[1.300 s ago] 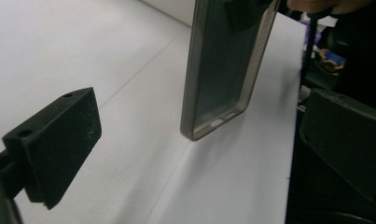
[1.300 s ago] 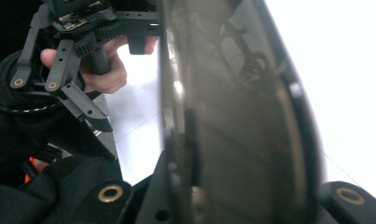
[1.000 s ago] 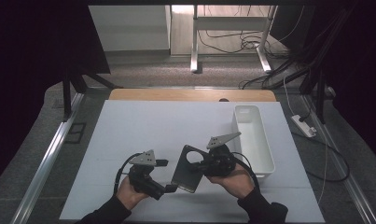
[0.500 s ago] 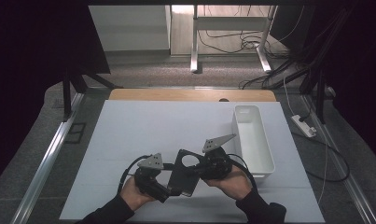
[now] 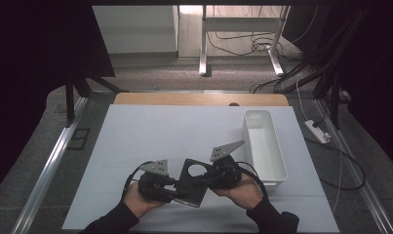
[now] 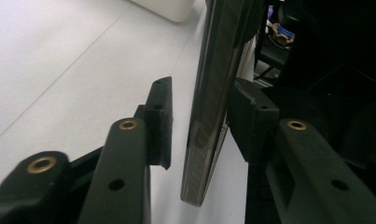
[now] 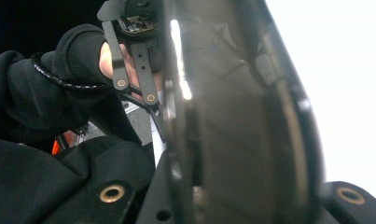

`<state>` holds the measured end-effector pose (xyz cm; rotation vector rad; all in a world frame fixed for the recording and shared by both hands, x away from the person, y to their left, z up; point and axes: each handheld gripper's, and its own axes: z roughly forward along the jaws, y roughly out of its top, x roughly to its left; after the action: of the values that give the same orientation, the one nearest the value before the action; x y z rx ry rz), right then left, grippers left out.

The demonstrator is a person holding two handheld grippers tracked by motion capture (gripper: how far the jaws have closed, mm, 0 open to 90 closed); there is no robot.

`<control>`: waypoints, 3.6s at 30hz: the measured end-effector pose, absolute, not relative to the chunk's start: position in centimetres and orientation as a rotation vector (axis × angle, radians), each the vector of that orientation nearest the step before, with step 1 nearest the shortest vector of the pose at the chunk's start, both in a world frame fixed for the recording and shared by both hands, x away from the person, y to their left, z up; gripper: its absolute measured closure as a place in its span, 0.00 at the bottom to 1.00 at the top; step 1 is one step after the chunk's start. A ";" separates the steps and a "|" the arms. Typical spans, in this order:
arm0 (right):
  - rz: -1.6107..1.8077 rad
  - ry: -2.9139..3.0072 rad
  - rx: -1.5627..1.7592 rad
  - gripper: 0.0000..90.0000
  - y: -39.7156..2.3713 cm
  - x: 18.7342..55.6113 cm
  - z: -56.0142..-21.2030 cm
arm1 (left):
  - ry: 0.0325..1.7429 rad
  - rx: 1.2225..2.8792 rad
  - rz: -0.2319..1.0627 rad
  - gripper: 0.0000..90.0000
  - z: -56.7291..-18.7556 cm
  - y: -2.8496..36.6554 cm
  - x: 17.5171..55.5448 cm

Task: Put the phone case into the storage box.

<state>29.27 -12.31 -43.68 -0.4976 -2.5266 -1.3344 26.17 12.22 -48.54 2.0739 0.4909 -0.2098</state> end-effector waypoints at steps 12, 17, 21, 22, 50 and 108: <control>-1.332 -2.516 -0.433 0.94 -12.2 29.2 -43.8 | 0.432 2.088 -0.275 0.88 -48.6 12.2 26.3; -1.336 -2.507 -0.401 0.93 -12.3 29.2 -43.7 | 0.404 2.099 -0.283 0.92 -48.5 12.0 26.3; -1.317 -2.502 -0.407 0.91 -12.2 29.3 -43.9 | 0.389 2.126 -0.273 0.93 -48.3 11.8 26.1; -1.322 -2.502 -0.408 0.90 -12.2 29.3 -43.9 | 0.389 2.126 -0.258 0.94 -48.2 11.8 26.1; -1.501 -2.791 -0.766 0.07 -13.2 29.5 -42.8 | 0.613 2.151 -0.026 0.93 -48.0 12.4 26.1; -1.565 -2.891 -0.819 0.76 -14.9 29.0 -39.7 | 0.656 2.158 -0.046 0.93 -48.2 12.0 26.3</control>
<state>29.04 -14.87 -39.66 -0.8195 -2.8909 -1.5652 26.35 12.03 -48.20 2.1583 0.6559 -0.0464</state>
